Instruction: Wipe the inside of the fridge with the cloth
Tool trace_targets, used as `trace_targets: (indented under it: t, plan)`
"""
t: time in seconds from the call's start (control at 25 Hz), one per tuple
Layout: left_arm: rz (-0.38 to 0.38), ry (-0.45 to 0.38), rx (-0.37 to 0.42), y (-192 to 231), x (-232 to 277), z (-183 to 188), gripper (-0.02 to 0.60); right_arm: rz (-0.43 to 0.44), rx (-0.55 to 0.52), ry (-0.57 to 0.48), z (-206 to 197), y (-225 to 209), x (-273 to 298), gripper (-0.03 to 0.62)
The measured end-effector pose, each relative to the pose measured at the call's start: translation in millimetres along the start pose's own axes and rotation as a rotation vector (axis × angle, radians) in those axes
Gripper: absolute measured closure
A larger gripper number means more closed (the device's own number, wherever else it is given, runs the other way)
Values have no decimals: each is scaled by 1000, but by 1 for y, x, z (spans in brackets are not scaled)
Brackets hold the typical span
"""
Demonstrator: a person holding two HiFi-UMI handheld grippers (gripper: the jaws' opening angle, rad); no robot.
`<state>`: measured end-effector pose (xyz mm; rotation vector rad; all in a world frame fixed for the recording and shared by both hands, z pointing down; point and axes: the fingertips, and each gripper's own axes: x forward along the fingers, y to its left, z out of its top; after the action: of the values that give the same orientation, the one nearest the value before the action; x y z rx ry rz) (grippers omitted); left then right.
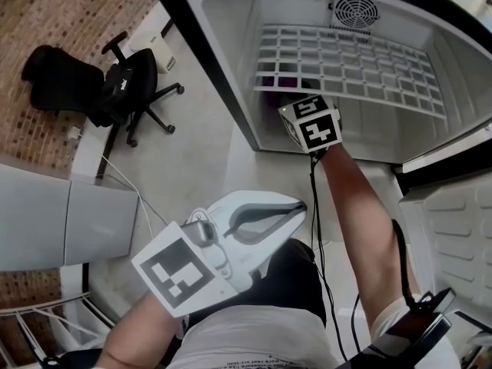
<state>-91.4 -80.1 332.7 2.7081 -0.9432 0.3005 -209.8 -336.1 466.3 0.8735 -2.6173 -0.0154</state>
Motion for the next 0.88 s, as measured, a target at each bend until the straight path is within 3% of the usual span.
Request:
trace_targets:
  t: [0.28,0.52,0.88]
  plan:
    - [-11,-24,1,5,6,-3,577,-149,66,-24,3,-31,3,539]
    - [-23,-31,-19,4,8,-12,577,-153,88,-54,7,-25,14,539]
    - [-42,-9,-33,3,16,-19,577,-277,150,-31,-8,-69,2,539]
